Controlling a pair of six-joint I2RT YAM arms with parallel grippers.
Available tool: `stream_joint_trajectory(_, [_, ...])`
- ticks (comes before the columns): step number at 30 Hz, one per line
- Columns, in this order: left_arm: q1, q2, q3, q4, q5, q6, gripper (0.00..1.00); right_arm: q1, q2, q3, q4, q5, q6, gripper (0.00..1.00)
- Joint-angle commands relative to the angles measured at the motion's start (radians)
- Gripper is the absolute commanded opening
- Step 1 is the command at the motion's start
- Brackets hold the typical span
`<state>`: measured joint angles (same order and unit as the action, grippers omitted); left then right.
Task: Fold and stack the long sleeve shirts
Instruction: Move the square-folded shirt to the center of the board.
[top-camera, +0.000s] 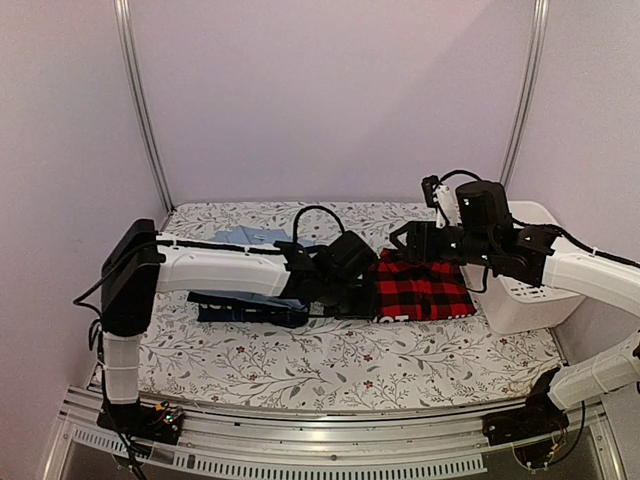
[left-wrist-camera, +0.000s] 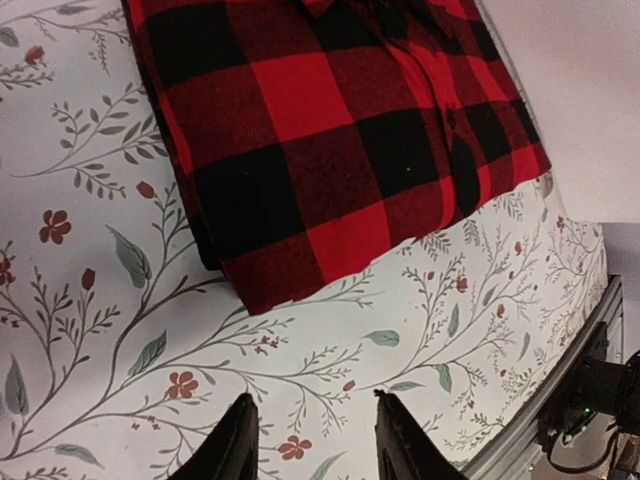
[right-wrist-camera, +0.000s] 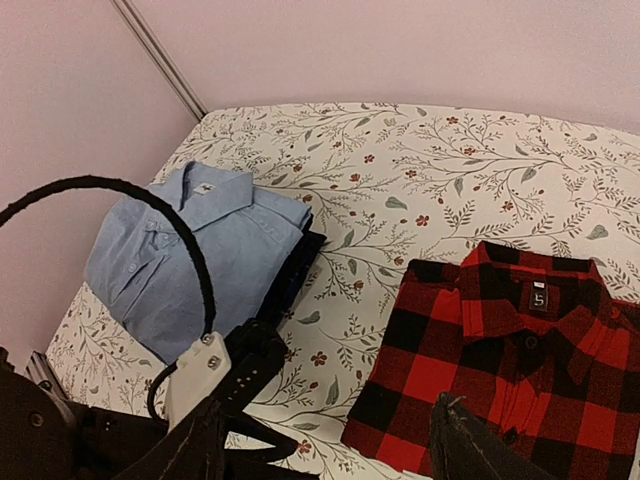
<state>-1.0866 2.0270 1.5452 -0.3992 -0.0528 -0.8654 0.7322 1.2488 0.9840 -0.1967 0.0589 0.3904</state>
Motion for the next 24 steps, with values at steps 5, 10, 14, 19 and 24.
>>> stream_joint_trajectory(5, [0.035,0.127,0.058,0.024,0.073,0.046,0.4,-0.002,-0.048,0.015,-0.069,0.062,0.01,0.69])
stream_joint_trajectory(10, [0.048,0.147,0.035,0.098,0.096,0.067,0.4,-0.004,-0.051,0.009,-0.076,0.068,0.01,0.69])
stream_joint_trajectory(14, [0.057,0.181,0.036,0.129,0.106,0.072,0.37,-0.005,-0.047,0.007,-0.077,0.066,0.014,0.69])
stream_joint_trajectory(19, [0.06,0.21,0.028,0.168,0.097,0.081,0.32,-0.004,-0.039,0.003,-0.077,0.061,0.019,0.69])
stream_joint_trajectory(24, [0.06,0.209,-0.02,0.226,0.104,0.079,0.25,-0.004,-0.025,-0.002,-0.076,0.061,0.016,0.69])
